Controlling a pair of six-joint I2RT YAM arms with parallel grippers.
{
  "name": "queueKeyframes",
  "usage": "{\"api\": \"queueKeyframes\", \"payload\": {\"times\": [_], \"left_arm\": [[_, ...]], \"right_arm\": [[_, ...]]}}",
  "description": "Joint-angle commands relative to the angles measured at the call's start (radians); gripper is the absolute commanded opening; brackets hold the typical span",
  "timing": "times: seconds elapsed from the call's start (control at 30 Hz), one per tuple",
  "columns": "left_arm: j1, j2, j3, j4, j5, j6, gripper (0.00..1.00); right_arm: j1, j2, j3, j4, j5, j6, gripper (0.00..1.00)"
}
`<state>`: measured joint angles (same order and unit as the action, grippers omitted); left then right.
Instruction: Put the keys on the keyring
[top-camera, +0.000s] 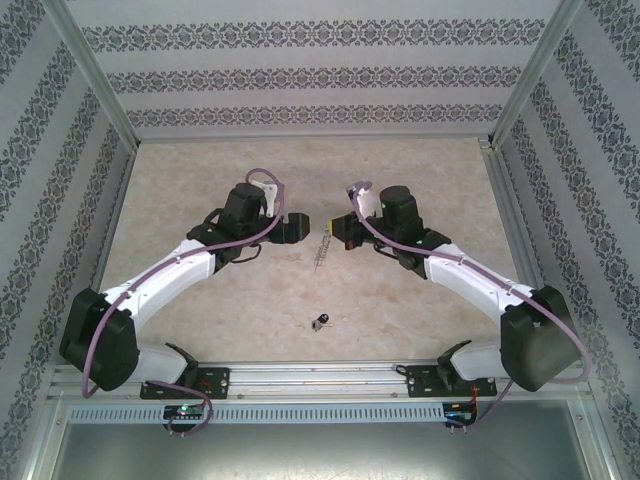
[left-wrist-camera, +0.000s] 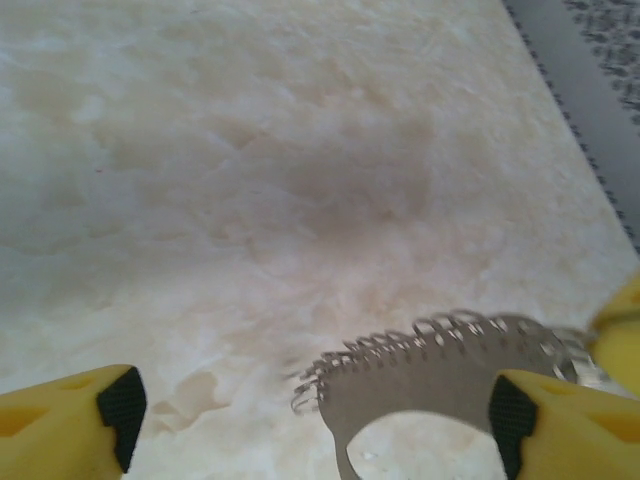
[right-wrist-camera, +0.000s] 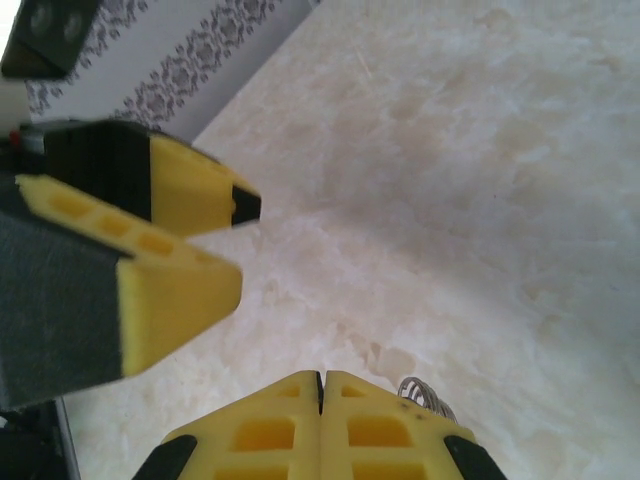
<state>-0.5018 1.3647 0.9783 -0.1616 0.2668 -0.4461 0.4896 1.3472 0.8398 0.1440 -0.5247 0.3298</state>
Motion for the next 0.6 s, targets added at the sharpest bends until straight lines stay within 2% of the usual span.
{"api": "queueKeyframes", "payload": {"times": [0.0,0.2,0.4,0.57], "left_arm": [[0.012,-0.019,0.031,0.027,0.11,-0.004,0.85],[0.012,-0.029,-0.004,0.073,0.114,-0.021,0.79],[0.012,-0.027,-0.03,0.155,0.196,-0.026,0.62],[0.012,-0.003,-0.05,0.21,0.236,-0.043,0.55]], "right_arm": [[-0.026,-0.002,-0.015,0.114,-0.077,0.019,0.0],[-0.031,0.048,-0.017,0.17,-0.07,0.064,0.0],[-0.031,0.078,-0.016,0.202,-0.092,0.089,0.0],[-0.032,0.074,-0.034,0.223,-0.089,0.099,0.0]]}}
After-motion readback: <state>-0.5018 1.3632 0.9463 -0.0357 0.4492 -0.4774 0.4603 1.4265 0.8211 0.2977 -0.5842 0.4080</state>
